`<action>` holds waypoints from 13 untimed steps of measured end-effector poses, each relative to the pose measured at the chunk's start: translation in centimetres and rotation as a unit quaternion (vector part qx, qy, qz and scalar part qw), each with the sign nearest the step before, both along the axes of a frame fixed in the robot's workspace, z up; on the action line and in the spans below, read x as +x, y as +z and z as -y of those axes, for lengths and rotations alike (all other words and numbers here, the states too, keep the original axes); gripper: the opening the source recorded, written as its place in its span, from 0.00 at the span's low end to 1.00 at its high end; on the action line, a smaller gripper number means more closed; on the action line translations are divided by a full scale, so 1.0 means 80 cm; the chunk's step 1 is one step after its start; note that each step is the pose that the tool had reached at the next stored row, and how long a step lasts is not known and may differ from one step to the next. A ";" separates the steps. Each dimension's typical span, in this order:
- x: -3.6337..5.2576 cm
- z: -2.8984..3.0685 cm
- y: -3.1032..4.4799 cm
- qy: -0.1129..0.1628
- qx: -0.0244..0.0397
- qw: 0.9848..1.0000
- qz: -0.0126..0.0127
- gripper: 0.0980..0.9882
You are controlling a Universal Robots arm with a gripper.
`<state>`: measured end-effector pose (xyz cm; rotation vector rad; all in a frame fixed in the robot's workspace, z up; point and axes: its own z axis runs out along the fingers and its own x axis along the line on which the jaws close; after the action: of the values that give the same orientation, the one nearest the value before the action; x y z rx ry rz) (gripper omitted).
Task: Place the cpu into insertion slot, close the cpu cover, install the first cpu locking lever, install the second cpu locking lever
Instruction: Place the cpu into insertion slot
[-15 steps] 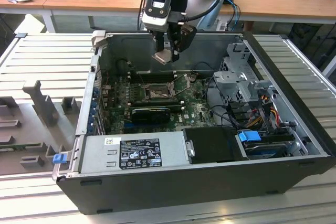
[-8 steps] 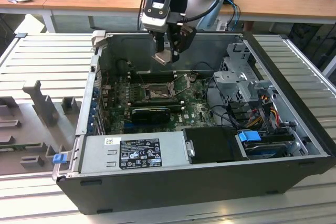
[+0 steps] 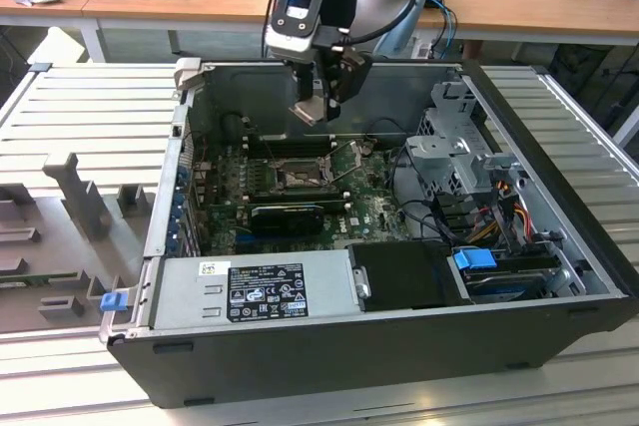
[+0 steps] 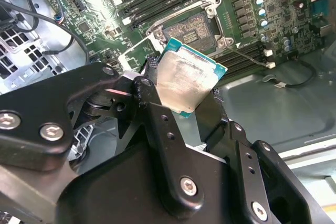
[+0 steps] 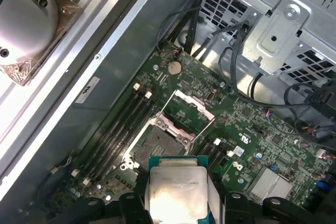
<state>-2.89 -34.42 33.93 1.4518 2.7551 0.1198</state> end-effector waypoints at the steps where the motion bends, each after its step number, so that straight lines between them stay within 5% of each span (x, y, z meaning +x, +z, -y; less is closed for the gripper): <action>1: 0.000 0.0000 -0.0002 -0.004 0.000 1.000 0.000 0.48; 13: 0.000 0.0000 -0.0011 -0.041 0.000 0.999 0.000 0.48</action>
<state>-2.89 -34.42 33.85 1.5622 2.6905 0.1180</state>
